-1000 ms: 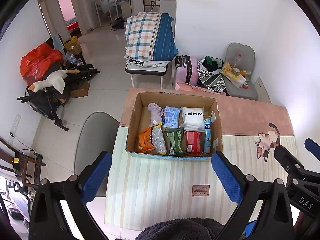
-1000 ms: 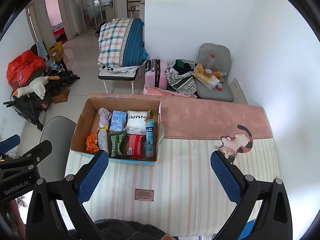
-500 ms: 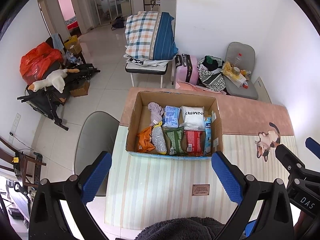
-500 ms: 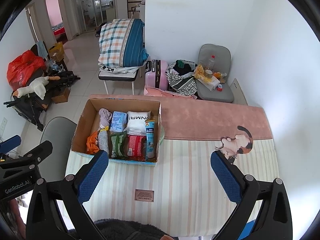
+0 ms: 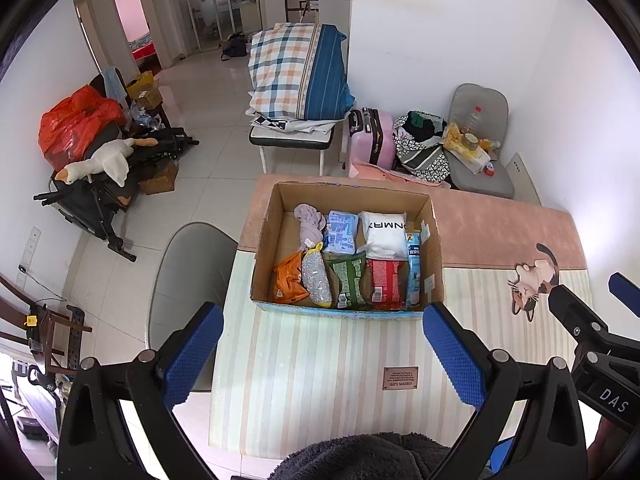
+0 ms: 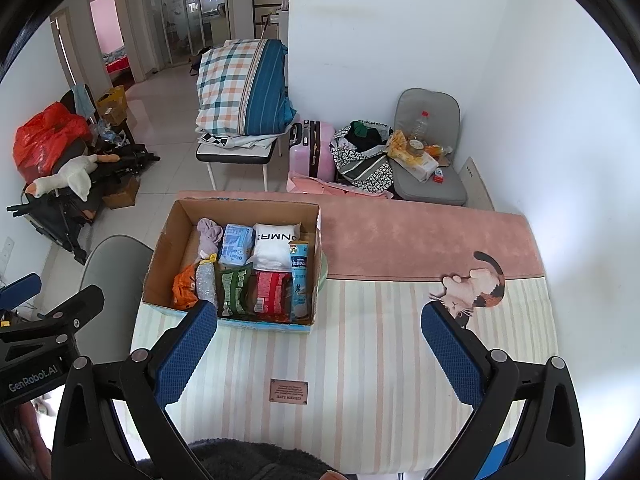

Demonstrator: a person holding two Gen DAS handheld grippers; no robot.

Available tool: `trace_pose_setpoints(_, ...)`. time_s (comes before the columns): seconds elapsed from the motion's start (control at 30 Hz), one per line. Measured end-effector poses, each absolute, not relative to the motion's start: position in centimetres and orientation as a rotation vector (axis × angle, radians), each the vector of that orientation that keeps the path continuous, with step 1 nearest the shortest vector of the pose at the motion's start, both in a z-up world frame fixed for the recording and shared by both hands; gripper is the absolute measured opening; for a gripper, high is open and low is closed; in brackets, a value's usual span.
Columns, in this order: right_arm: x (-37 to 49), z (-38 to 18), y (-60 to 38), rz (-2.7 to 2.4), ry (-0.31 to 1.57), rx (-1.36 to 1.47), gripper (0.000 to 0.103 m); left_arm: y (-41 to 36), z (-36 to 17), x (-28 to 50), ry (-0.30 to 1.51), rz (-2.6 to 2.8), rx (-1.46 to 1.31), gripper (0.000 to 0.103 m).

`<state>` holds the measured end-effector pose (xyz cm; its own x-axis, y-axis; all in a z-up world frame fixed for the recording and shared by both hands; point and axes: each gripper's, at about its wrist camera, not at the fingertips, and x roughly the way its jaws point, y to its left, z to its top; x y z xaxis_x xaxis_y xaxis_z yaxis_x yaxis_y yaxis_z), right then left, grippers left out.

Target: Organize soft objects

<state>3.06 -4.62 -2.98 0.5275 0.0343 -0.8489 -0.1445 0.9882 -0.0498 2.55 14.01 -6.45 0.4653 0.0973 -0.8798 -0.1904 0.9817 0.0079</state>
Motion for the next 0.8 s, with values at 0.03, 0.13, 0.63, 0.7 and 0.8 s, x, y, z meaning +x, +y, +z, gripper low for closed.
trace_pose_setpoints(0.03,3.05,-2.95,-4.58,0.104,1.007,-0.122,0.103,14.0,-6.45,2.55,1.074,0.175,-0.097,0.102)
trace_pose_setpoints(0.13,2.88,-2.92,-4.64,0.099,1.003,-0.125,0.103,13.91,-6.45,2.5,1.073,0.176,-0.095,0.102)
trace_pose_setpoints(0.63,2.5,-2.68,-4.69,0.095,0.993,-0.126,0.103,14.03,-6.34,2.49,1.073,0.174,-0.094,0.102)
trace_pose_setpoints(0.7,2.48,-2.57,-4.72,0.095,0.993,-0.127,0.103,14.06,-6.35,2.49,1.071,0.175,-0.094,0.102)
trace_pose_setpoints(0.8,2.5,-2.5,-4.77,0.097,0.995,-0.124,0.103,14.08,-6.19,2.37,1.07,0.175,-0.095,0.102)
